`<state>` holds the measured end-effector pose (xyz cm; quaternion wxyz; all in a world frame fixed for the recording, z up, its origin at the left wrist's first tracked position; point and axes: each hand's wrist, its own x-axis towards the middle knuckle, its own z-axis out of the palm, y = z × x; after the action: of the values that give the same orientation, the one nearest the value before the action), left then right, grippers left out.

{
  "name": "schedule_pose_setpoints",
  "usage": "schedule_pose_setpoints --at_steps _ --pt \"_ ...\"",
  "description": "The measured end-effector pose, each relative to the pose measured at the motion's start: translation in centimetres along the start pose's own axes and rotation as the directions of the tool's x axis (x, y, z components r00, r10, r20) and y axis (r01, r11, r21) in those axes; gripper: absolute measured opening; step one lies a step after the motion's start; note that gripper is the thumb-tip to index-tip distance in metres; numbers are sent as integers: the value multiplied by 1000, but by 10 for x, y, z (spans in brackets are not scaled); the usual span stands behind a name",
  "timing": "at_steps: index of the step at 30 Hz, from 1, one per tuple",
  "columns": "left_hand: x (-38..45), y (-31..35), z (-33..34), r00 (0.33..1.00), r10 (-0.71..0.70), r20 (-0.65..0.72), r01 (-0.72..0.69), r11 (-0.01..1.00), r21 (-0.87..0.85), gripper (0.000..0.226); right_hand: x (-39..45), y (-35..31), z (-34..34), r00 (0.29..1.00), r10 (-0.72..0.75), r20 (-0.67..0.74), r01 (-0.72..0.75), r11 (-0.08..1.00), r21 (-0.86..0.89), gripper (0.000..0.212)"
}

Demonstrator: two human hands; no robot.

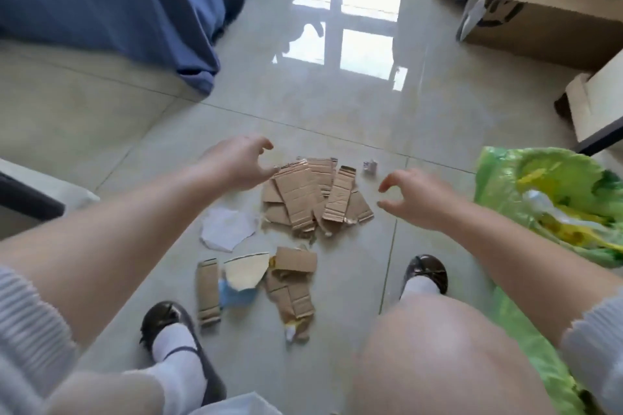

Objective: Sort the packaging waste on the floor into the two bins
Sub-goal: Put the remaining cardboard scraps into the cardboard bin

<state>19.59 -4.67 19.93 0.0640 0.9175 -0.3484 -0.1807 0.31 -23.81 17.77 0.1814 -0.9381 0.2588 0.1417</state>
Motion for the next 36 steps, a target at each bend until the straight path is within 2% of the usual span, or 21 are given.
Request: schedule_pose_setpoints --at_steps 3,8,12,18,23,26,29,33,36 --pt "-6 -46 34 991 -87 102 89 996 -14 51 17 -22 34 991 -38 126 42 999 -29 33" --pt "-11 -96 106 935 -177 307 187 982 -3 55 45 -46 93 939 -130 318 173 979 -112 42" --pt "-14 -123 156 900 -220 376 234 972 11 55 70 -62 146 888 -192 417 265 956 -123 52" --pt "-10 -146 220 897 -230 376 236 971 33 71 104 -74 212 848 -264 459 367 919 -148 61" --pt "-4 -144 246 928 -148 342 127 988 83 88 125 -71 240 823 -377 426 504 830 -240 58" --pt "-3 -141 259 936 -126 328 77 985 157 91 131 -68 249 829 -402 388 518 813 -266 62" --pt "-4 -138 267 952 -114 283 54 976 211 85 133 -67 256 854 -350 385 471 834 -286 79" --pt "-4 -139 268 962 -109 251 57 977 204 57 131 -69 258 878 -286 384 406 870 -281 63" --pt "-5 -143 261 965 -159 207 151 987 56 29 131 -68 256 887 -265 377 379 885 -271 59"
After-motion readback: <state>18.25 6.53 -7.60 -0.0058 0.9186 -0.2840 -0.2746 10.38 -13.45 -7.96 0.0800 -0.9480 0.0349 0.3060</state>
